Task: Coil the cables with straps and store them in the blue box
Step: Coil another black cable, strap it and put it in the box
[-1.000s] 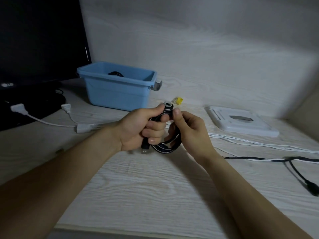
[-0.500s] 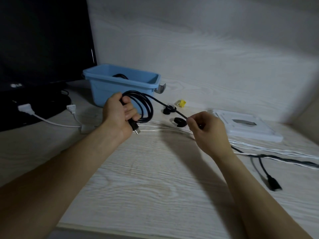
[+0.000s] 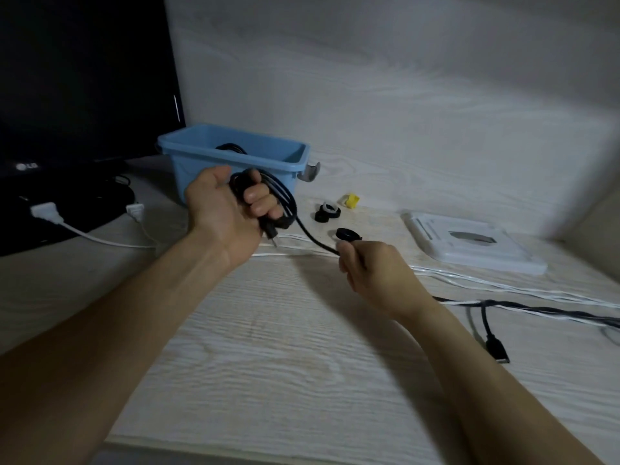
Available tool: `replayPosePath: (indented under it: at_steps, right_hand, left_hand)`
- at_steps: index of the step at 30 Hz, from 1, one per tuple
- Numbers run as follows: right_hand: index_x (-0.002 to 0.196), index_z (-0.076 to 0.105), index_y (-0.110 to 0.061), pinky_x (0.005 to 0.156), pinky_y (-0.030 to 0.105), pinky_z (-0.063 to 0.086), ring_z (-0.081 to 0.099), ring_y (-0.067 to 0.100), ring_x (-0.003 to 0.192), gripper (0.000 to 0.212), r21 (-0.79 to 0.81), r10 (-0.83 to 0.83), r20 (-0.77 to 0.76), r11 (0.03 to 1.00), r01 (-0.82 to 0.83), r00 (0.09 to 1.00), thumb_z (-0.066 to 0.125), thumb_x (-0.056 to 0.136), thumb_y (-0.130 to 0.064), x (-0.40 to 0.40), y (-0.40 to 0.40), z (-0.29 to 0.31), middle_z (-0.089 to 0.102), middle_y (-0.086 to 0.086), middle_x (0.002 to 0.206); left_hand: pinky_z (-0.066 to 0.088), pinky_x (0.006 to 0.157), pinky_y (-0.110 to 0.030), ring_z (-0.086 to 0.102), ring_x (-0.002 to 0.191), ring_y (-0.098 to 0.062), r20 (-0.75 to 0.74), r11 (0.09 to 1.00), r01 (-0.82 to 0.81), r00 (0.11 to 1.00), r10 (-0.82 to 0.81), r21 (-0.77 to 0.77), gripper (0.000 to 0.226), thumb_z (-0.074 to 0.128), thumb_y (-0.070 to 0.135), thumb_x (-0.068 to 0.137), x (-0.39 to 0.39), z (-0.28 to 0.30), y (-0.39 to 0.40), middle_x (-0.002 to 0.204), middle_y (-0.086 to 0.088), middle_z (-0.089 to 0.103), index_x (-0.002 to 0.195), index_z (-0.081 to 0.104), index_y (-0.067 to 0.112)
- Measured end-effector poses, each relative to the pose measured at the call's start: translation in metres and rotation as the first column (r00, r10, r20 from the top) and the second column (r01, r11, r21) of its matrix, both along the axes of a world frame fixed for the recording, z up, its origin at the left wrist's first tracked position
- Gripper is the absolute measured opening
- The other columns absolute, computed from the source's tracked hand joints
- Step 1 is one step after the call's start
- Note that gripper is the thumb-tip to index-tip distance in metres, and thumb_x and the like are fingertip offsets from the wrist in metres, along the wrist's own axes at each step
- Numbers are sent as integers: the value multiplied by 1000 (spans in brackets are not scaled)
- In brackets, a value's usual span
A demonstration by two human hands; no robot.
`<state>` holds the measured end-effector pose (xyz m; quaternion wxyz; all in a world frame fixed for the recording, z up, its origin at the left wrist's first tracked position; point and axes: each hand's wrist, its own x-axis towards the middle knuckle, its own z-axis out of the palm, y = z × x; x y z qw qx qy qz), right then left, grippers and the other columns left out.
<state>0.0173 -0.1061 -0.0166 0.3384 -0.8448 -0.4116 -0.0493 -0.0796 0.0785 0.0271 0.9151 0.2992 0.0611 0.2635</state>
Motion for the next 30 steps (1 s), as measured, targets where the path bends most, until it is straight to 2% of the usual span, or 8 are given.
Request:
replayPosePath:
  at_steps: [3,8,10,13,15,19,25,30]
  right_hand:
    - [63,57,-27,61,29,46,52,3,48,42,13,39,-16,999,-39,999,48,103,-33,-3,2,-2,55,-14,45]
    - [77,63,-20,59,34,46,53,14,54,26,31,198,-78,980,-197,977,59,98,-34,-8,2,-3,63,1,63]
    - [85,65,-18,61,32,46,52,11,58,16,33,261,-122,965,-259,958,61,97,-27,-11,4,-6,62,-3,68]
    - [98,68,-16,65,17,40,50,4,65,7,30,294,-108,956,-293,950,61,96,-19,-17,9,-9,64,-6,84]
    - [105,68,-17,69,15,39,51,4,71,12,-18,304,-49,952,-305,952,61,96,-18,-19,11,-10,62,-2,93]
    - [106,72,-14,71,22,44,52,7,74,18,-76,344,18,937,-342,939,61,92,-13,-22,11,-9,65,0,95]
    - [98,77,-17,64,14,43,58,7,65,12,-39,341,55,940,-339,939,70,89,-16,-22,8,-6,71,-6,87]
    - [92,72,-20,63,8,40,58,-1,61,9,118,289,49,949,-293,956,75,86,-14,-25,9,-4,68,-14,80]
  left_hand:
    - [39,61,-26,37,52,-12,-10,991,-11,1000,13,134,30,30,24,104,6,1,-6,62,2,38,81,46,14]
    - [44,57,-24,42,54,-11,-18,885,-96,993,116,455,30,30,29,108,12,-10,-21,64,2,42,87,46,15]
    - [43,58,-27,44,53,-12,-14,827,-122,988,155,549,29,31,28,107,13,-14,-26,62,3,45,86,45,14]
    - [48,66,-35,52,59,-15,36,551,-163,972,233,818,29,37,22,106,11,-20,-29,60,6,55,80,47,15]
    - [50,71,-36,57,63,-17,81,368,-163,970,227,916,26,40,20,105,9,-25,-30,63,5,59,81,50,16]
    - [48,63,-31,55,59,-13,72,198,-116,974,216,973,28,41,28,103,9,-31,-36,64,3,56,93,49,4]
    - [47,63,-29,51,60,-10,23,229,-87,963,267,970,32,36,28,104,11,-36,-41,66,2,51,102,49,-2]
    - [46,64,-27,52,63,-10,-51,203,-22,936,347,979,30,38,28,104,14,-36,-36,69,3,55,96,51,3]
